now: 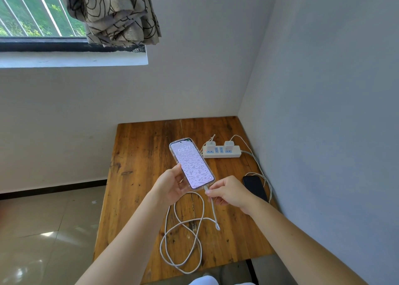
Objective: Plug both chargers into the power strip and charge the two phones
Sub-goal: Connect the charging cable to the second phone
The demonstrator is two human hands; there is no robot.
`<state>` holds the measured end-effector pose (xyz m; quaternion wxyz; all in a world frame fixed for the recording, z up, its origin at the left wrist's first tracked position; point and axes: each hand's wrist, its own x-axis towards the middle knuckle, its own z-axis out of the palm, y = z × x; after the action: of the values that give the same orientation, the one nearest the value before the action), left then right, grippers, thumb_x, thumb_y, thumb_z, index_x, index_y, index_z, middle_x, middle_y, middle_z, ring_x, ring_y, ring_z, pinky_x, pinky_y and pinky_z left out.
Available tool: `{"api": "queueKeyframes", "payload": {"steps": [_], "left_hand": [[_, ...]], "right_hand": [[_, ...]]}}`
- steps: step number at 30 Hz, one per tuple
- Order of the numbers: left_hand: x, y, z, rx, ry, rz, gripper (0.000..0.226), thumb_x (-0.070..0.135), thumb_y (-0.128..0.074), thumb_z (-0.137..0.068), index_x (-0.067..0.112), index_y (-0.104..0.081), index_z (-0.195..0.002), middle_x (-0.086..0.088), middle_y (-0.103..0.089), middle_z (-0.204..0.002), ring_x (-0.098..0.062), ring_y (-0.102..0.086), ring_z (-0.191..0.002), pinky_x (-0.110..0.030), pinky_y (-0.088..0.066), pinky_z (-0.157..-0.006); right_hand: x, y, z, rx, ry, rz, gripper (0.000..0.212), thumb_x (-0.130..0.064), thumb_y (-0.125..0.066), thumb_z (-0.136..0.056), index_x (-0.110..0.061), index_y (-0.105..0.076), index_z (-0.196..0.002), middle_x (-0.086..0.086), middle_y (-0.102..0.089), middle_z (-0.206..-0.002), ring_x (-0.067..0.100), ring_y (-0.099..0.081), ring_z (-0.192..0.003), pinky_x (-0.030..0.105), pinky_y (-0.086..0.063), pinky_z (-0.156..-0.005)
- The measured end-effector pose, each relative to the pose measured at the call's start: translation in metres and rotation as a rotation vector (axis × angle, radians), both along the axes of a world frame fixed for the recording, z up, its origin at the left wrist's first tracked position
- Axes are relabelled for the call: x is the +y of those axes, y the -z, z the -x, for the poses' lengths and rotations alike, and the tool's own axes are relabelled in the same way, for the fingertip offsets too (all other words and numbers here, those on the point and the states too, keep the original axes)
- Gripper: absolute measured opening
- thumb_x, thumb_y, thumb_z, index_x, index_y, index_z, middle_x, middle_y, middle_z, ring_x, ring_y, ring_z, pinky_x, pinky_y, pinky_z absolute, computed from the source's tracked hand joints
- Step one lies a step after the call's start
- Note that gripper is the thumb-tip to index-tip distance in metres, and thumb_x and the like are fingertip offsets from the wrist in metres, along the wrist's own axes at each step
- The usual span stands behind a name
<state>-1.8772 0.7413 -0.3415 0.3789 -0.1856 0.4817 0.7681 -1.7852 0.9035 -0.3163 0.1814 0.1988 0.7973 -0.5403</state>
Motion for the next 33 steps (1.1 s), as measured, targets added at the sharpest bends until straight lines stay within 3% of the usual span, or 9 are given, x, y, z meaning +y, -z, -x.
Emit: {"api": "queueKeyframes", "payload": {"steps": [33], "left_hand": [[0.0034, 0.0018, -0.0036, 0.008, 0.016, 0.012, 0.032, 0.027, -0.042, -0.099, 0.013, -0.053, -0.126, -0.015, -0.064, -0.120, -0.027, -0.064, -0.105, -0.032, -0.056, -0.061]], "right_hand": [[0.0027, 0.0048, -0.0008, -0.024, -0.041, -0.055, 0.013, -0.020, -0.068, -0.087, -0.010, -0.074, -0.092, 0.000, -0.071, -0.081, 0.009, -0.065, -0.068, 0.020, -0.048, -0.059]]}}
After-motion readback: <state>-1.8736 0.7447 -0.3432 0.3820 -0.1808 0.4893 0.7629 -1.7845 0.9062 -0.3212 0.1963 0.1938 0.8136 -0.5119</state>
